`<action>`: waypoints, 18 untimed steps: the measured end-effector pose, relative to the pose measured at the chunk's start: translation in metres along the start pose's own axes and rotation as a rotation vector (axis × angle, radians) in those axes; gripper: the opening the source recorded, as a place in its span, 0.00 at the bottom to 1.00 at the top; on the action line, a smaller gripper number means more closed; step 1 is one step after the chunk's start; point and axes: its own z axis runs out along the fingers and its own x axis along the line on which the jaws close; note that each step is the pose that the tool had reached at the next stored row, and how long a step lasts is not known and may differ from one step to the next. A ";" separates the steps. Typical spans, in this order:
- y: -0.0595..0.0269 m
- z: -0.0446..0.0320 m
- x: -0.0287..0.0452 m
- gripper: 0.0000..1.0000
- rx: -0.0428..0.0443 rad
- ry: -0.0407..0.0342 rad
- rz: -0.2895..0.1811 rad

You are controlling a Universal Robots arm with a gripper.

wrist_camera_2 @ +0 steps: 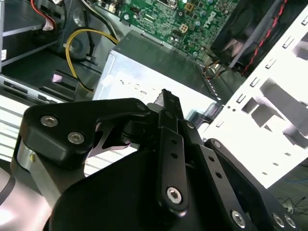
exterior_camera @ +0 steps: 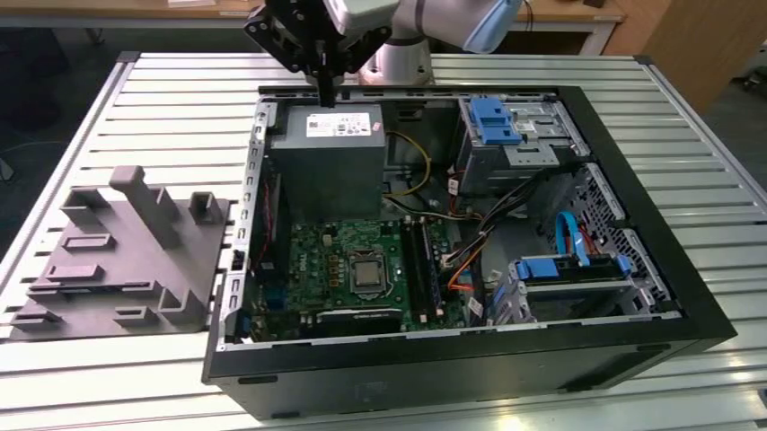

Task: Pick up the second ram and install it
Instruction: 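Reach for the second ram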

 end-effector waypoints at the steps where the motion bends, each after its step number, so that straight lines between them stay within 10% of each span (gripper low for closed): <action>1: -0.0001 -0.0001 0.0019 0.10 0.0000 0.0000 0.000; 18: -0.0028 -0.0009 0.0386 0.10 0.0000 -0.0003 0.000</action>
